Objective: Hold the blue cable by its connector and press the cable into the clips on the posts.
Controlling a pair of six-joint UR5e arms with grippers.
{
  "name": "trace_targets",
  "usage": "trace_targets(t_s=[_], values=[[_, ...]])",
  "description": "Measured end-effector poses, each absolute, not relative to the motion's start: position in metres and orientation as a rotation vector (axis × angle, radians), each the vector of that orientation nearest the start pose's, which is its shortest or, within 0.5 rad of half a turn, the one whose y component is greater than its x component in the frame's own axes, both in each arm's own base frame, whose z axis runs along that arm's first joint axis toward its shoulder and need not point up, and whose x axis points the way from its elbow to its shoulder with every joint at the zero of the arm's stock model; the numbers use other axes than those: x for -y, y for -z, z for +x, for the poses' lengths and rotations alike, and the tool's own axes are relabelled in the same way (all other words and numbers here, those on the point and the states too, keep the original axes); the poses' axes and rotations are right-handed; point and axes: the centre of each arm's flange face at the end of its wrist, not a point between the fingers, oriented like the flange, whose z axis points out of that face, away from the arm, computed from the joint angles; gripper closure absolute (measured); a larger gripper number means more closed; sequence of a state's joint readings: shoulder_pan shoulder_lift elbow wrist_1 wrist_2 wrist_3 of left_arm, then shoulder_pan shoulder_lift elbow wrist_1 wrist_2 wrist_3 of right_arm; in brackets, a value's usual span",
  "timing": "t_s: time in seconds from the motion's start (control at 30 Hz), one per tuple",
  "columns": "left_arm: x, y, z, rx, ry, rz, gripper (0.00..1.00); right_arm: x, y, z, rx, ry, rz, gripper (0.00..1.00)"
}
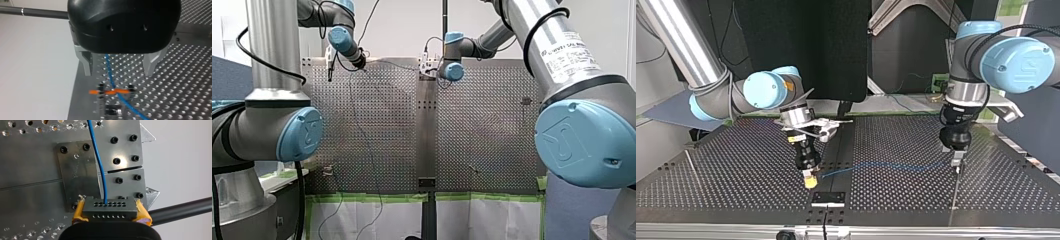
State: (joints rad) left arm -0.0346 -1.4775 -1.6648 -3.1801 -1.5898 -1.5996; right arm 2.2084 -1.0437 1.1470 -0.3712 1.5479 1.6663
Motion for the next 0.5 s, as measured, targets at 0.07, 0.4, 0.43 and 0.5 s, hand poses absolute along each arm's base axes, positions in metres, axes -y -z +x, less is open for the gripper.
trace_targets(t_s=[0.07, 0.4, 0.43, 0.5], values=[[0.148, -0.485, 0.448, -1.603, 0.034, -0.006, 0.0, 0.503, -0.42, 0.541, 0.764, -1.919, 1.401, 1.0], [0.156, -0.487, 0.464, -1.58, 0.058, -0.01, 0.0, 0.503, -0.419, 0.541, 0.765, -1.919, 1.402, 1.0], [0.158, -0.485, 0.467, -1.581, 0.062, -0.01, 0.0, 0.503, -0.419, 0.541, 0.765, -1.919, 1.402, 1.0], [0.16, -0.482, 0.472, -1.578, 0.069, -0.012, 0.0, 0.503, -0.419, 0.541, 0.765, -1.919, 1.402, 1.0]])
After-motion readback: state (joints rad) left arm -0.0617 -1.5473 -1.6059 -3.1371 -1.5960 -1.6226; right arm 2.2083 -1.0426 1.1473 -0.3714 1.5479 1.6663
